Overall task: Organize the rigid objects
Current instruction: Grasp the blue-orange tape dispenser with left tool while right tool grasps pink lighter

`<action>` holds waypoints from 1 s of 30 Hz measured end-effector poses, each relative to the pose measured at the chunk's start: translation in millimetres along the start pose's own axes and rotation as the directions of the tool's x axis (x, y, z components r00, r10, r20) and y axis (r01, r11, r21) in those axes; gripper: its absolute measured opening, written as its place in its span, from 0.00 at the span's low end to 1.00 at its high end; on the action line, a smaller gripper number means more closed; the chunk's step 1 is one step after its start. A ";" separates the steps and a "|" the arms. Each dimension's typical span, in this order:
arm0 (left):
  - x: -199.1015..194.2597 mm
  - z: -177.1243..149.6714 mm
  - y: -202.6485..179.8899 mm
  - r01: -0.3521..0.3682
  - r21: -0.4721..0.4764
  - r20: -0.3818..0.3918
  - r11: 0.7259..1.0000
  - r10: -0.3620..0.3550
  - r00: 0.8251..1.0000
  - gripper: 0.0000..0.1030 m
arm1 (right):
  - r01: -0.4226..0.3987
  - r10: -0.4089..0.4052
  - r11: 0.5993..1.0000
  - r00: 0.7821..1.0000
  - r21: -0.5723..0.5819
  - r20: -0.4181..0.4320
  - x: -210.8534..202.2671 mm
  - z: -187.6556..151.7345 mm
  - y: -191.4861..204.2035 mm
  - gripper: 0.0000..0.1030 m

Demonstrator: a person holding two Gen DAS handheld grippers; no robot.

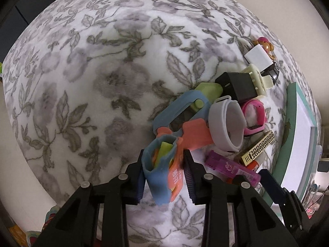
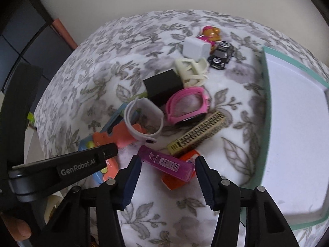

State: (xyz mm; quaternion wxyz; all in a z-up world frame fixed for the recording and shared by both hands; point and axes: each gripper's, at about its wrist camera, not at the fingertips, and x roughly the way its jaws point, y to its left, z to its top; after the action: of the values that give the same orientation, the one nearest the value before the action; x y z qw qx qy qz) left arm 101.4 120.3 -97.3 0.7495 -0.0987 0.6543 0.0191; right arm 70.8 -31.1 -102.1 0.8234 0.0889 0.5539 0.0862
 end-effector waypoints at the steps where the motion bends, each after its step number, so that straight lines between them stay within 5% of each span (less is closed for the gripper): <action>1: 0.0 3.4 5.3 0.005 -0.002 -0.003 1.000 -0.005 1.000 0.34 | -0.005 0.005 1.000 1.000 -0.012 -0.009 1.9 -1.0 2.2 0.50; 11: 17.8 10.1 20.2 0.004 -0.009 -0.025 1.000 -0.004 1.000 0.36 | -0.092 0.082 0.988 0.993 -0.125 -0.087 11.6 -13.1 29.6 0.40; 19: 35.8 14.7 23.6 -0.008 -0.009 -0.039 1.000 0.008 0.999 0.36 | -0.031 0.017 0.986 0.996 -0.163 -0.086 31.2 -13.5 38.2 0.40; 30: 38.1 18.6 3.8 -0.058 0.030 -0.020 0.998 0.059 0.998 0.34 | -0.029 0.020 0.985 0.998 -0.171 -0.052 48.0 -13.7 45.5 0.27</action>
State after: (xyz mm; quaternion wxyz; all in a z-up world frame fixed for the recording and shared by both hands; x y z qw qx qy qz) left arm 124.4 123.3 -133.0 0.7430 -0.0686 0.6651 0.0305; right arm 74.0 25.3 -139.2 0.8126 0.0221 0.5639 0.1459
